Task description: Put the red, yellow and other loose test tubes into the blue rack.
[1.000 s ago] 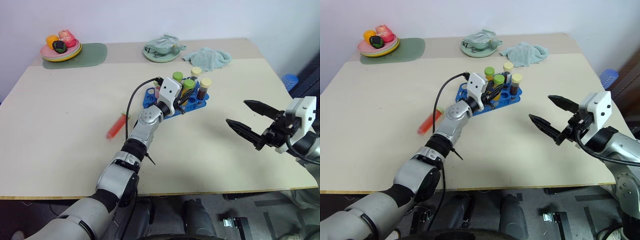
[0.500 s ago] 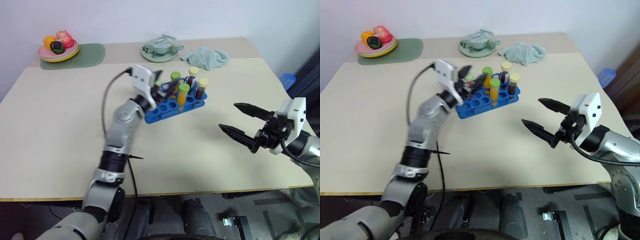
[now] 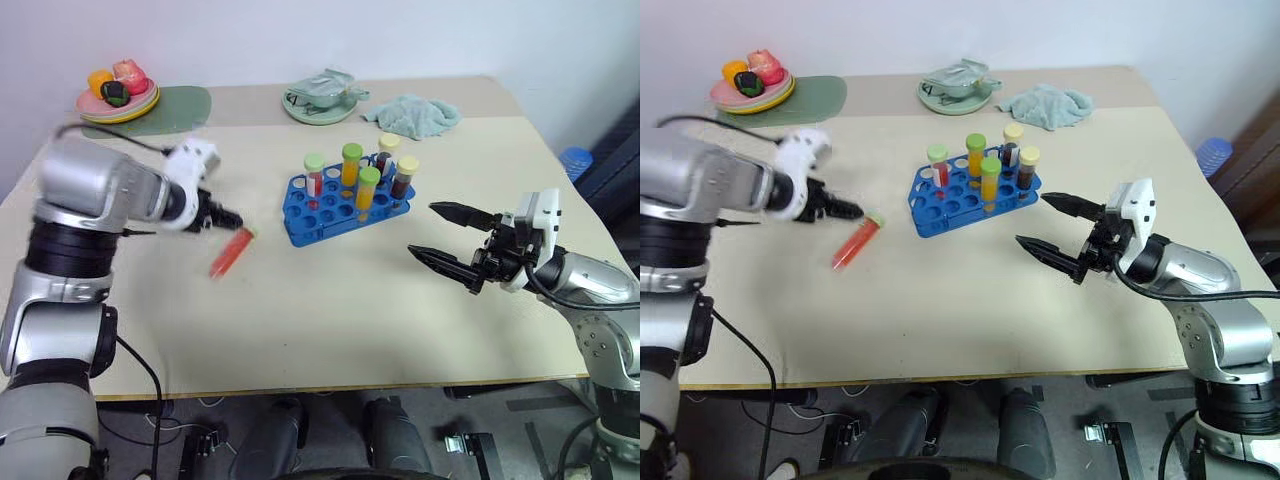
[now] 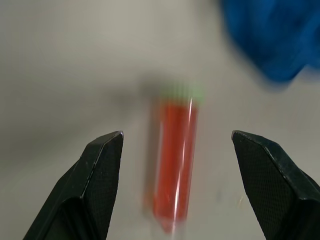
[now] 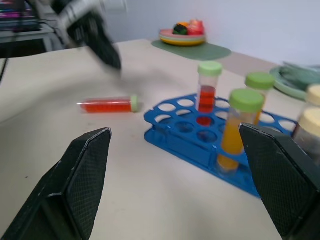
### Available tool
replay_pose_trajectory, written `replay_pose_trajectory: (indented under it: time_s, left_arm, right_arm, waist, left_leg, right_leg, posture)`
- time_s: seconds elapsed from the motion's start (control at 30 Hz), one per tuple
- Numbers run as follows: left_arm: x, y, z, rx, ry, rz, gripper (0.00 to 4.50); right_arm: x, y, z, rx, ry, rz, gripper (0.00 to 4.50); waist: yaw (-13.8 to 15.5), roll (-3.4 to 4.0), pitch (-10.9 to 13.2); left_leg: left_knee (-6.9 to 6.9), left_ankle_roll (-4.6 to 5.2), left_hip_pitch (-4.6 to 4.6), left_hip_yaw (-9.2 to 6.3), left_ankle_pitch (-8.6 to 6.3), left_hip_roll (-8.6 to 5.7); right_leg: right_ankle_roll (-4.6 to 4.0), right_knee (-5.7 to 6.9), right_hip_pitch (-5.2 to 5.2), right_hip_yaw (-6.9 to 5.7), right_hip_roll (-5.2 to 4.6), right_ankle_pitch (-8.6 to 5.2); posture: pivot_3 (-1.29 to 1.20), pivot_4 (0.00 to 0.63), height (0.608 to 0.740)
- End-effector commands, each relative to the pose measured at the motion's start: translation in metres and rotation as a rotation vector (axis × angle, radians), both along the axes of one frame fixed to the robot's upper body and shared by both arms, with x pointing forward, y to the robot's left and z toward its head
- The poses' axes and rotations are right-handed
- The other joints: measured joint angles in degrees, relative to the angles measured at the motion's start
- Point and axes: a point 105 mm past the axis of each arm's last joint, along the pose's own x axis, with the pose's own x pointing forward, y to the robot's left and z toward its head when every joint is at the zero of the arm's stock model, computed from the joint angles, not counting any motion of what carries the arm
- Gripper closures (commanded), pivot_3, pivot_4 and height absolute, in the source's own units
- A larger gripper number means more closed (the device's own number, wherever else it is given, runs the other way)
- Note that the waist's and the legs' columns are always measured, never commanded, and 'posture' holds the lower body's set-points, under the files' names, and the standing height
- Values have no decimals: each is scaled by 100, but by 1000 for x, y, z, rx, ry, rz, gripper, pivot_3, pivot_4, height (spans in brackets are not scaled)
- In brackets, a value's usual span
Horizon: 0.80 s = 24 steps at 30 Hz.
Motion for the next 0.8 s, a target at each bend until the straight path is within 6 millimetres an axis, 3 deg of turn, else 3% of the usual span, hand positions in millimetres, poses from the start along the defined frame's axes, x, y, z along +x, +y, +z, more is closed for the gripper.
replay_pose_trajectory:
  time_s: [0.03, 0.27, 0.5, 0.6, 0.7, 0.73, 0.8]
  left_arm:
    - [6, 4, 6, 47, 2, -5, 974]
    - [29, -1, -10, 90, 2, 15, 974]
    - [37, -17, -24, 81, 45, -3, 974]
    - [34, -24, -28, 78, 71, -24, 1851]
    - [33, -23, -28, 73, 76, -19, 3423]
    - [32, -23, -27, 71, 76, -16, 3687]
    - [29, -23, -26, 57, 83, -20, 3708]
  right_arm:
    - [-1, 3, 8, 5, -52, 9, 314]
    - [-6, 3, 8, 14, -58, -13, 314]
    - [-9, 0, 10, 7, -62, -37, 314]
    - [-10, -1, 11, 5, -64, -44, 314]
    - [-10, -2, 12, 5, -64, -48, 314]
    - [-10, -1, 12, 5, -63, -48, 314]
    - [-10, -1, 12, 5, -63, -47, 314]
  waist:
    - [-37, 0, 0]
    - [-82, 0, 0]
    - [-75, 0, 0]
    - [-79, 1, -1]
    - [-76, 1, -1]
    - [-77, 1, -1]
    - [-83, 1, -1]
  left_leg:
    - [-1, 0, 0, 0, 0, 0]
    - [-7, -1, -1, -1, -1, 1]
    - [-6, 0, -2, 1, -1, 1]
    - [-6, 0, -2, 1, -1, 0]
    - [-5, 0, -2, 1, -1, 0]
    - [-5, 0, -2, 1, -1, 0]
    - [-5, 0, -2, 1, -1, 0]
  right_leg:
    - [0, 0, 0, 0, 0, 0]
    - [-1, -2, -4, 0, 0, 0]
    - [-1, -3, -4, 1, 0, -1]
    - [-1, -3, -3, 1, 0, 0]
    - [0, -2, -2, 1, 0, -1]
    - [-1, -2, -2, 1, -1, 0]
    - [0, -2, -2, 1, -1, 0]
  posture:
    - [0, 150, 740]
    - [0, 150, 740]
    - [0, 150, 740]
    - [0, 150, 740]
    - [0, 150, 740]
    - [0, 150, 740]
    - [0, 150, 740]
